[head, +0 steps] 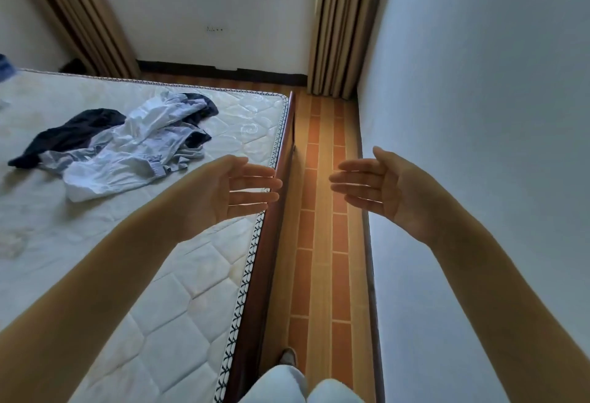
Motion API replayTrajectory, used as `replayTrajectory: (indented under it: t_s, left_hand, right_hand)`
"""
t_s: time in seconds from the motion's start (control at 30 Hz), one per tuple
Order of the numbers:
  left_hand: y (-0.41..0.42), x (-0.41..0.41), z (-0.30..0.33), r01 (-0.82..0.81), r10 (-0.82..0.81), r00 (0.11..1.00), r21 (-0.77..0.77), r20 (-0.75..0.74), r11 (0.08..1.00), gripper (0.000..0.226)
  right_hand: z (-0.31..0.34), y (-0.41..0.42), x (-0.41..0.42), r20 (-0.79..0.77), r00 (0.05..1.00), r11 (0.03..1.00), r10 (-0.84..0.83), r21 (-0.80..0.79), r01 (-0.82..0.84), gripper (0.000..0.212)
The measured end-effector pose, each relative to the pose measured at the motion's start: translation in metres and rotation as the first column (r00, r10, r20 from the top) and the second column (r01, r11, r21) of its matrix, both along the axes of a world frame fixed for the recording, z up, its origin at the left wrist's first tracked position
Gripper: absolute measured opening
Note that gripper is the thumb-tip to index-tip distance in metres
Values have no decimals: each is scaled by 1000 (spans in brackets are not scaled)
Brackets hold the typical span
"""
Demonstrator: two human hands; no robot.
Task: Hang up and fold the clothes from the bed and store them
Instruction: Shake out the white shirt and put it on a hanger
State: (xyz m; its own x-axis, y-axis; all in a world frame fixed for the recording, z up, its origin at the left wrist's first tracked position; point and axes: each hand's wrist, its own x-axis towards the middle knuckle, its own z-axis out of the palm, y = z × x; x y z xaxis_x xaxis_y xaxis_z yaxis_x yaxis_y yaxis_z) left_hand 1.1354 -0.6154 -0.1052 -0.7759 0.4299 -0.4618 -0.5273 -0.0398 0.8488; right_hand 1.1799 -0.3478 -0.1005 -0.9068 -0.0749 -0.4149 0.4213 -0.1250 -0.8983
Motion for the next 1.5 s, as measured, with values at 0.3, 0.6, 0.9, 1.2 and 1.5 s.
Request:
replayTrajectory:
  t_s: [0.3,0.6,0.9,1.2,1.5]
  left_hand:
    - [32,-135,-16,42,-41,997,-10,58,999,40]
    - [86,-282,-18,-80,79,996,28,43,996,39]
    - [162,-433,10,-110,110,994,-23,-5,994,38]
    - [187,-557,-11,-188,189,981,-41,38,981,38]
    - [194,-736,-17,-73,73,997,-55,-9,996,43]
  right_hand:
    - [-11,35,-113,71,994,996,-78,39,75,52]
    - [-8,96,-286,64,998,1000,2,20,-3,50]
    - [19,164,-459,23,999,999,35,34,-36,48]
    - [-10,200,-585,76,996,999,49,10,-50,50]
    - [-9,214,-746,46,999,1000,-8,5,8,47]
